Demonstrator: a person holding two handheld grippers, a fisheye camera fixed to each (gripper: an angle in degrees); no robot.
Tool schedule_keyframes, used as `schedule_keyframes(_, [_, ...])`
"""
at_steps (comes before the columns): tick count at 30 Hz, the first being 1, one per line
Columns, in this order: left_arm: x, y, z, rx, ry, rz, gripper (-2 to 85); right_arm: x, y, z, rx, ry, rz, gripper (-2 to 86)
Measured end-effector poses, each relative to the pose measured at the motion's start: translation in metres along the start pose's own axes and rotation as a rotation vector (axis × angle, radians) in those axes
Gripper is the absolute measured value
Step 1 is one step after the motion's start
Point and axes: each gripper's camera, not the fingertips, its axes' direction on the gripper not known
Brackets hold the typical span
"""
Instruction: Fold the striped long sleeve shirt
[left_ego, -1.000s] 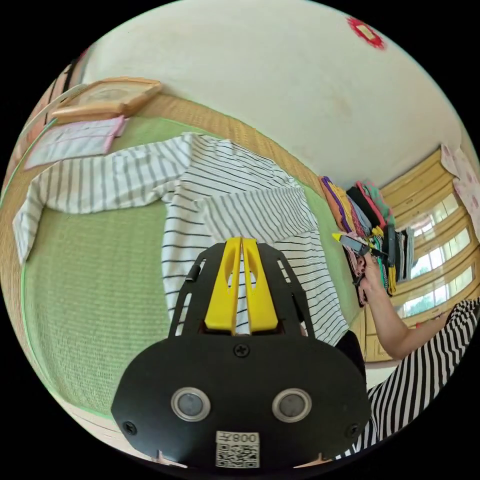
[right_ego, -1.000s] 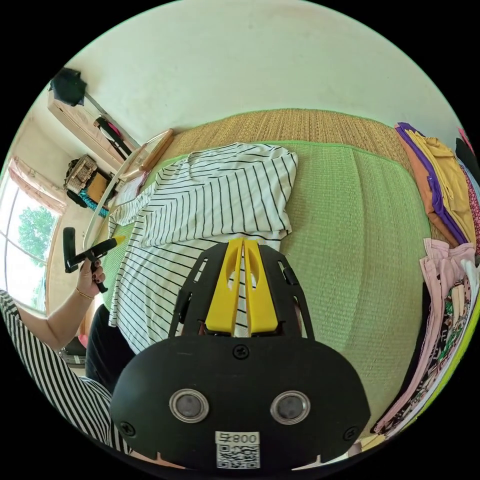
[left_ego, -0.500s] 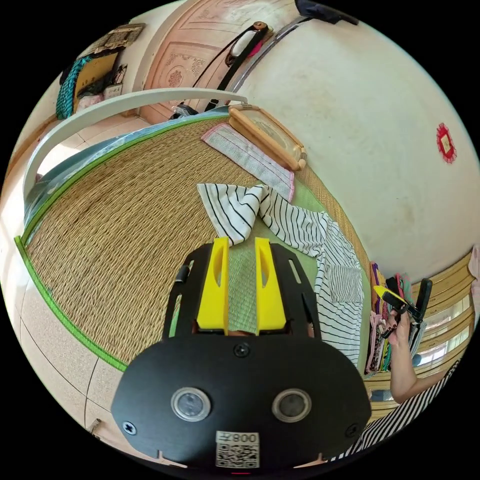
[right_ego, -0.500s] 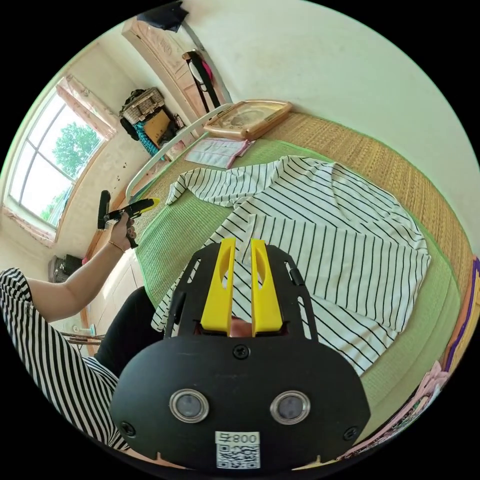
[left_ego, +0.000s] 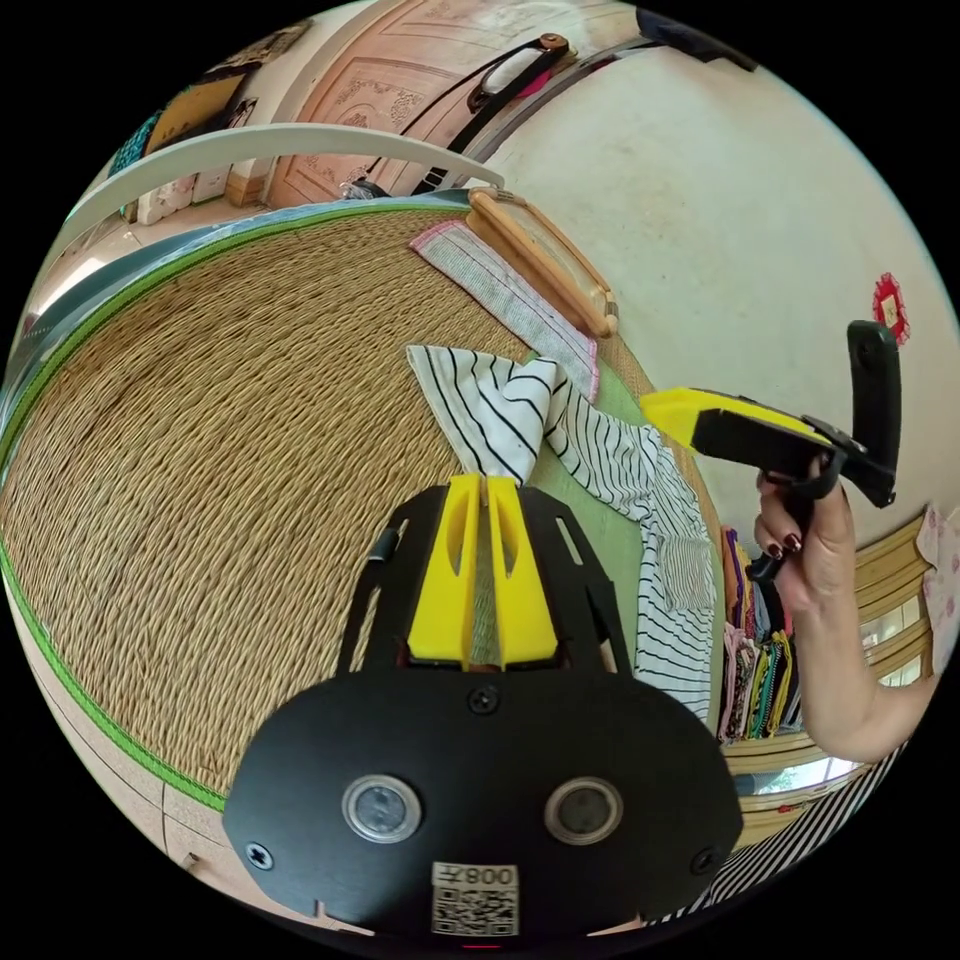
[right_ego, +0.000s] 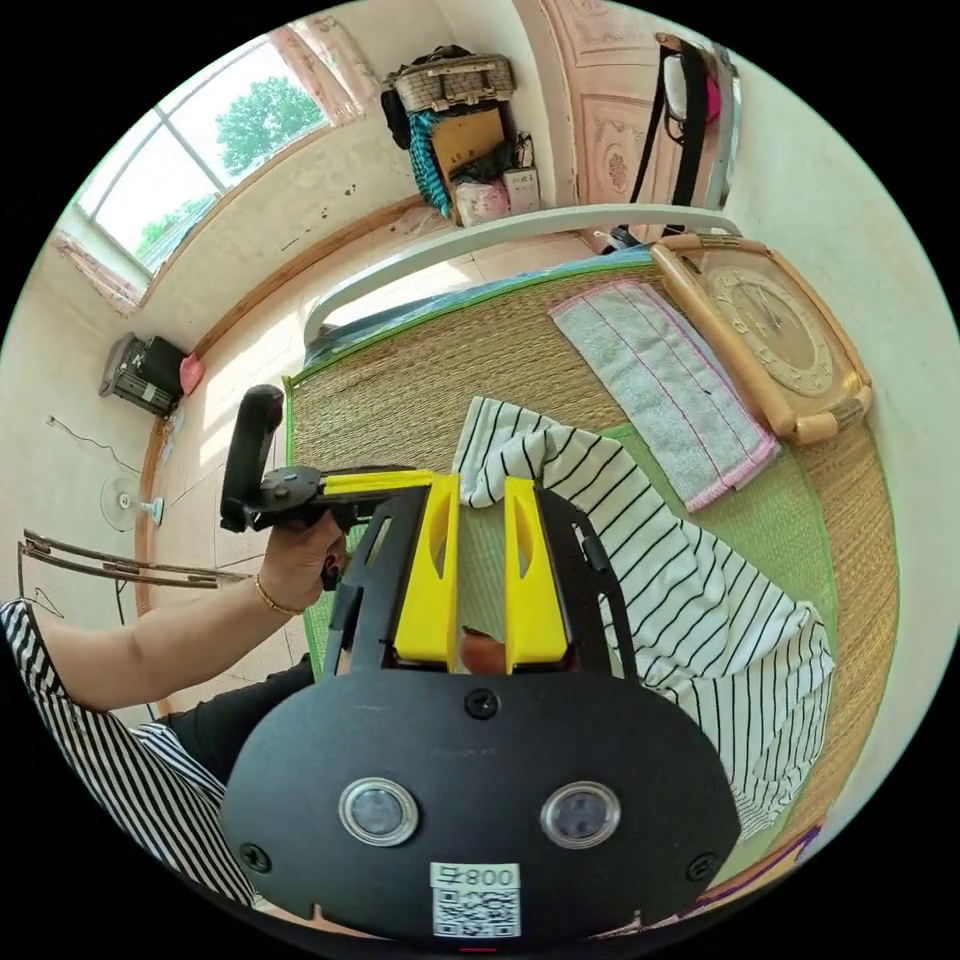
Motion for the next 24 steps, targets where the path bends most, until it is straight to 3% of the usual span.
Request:
schedule_keyframes(10, [-0.037, 0.009, -0.015, 0.021, 0.061, -0.009, 3.9, -0.016, -0.132, 0.066, -0.163, 0.044, 0.011, 8.9])
schedule_keyframes(18, [-0.024, -0.003, -0.025, 0.004, -0.015, 0.008, 0.7, -0.024, -0.144, 0.092, -0.183, 0.148, 0.022, 5.0])
schedule_keyframes(24, [0.001, -0.019, -0.041, 0.009, -0.034, 0.037, 0.3, 0.003, -0.127, 0.093, -0.137, 0.019, 0.075, 2.0])
